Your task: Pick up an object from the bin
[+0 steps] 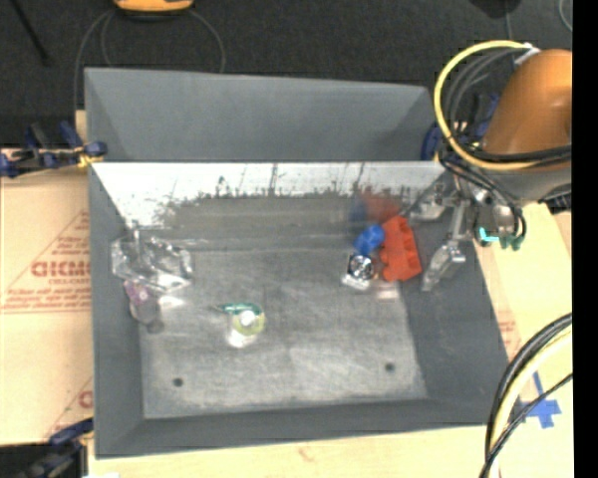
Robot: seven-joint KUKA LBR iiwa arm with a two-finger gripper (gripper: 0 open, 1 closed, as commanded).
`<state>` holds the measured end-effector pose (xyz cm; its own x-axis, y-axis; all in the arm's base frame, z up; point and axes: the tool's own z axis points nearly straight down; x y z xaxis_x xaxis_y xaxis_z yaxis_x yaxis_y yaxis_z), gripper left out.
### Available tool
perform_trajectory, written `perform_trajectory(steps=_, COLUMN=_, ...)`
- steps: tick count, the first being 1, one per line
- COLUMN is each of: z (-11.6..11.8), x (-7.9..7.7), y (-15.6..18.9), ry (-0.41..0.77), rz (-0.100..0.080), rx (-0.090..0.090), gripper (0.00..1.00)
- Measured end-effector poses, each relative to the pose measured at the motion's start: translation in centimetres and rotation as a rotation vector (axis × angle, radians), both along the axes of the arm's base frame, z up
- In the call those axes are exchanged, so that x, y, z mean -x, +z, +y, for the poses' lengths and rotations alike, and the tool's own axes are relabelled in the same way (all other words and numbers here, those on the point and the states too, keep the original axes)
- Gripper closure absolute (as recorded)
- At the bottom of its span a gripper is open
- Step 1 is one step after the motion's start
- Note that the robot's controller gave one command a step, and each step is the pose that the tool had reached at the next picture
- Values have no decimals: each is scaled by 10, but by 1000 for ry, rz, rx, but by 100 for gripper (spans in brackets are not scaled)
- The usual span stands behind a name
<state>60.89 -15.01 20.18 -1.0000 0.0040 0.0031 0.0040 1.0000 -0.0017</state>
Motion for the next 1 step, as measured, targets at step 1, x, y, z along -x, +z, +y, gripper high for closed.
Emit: perform_trajectory(steps=1, z=35, x=-28, y=-81, ry=11, rz=-11, rx=2, gripper=0)
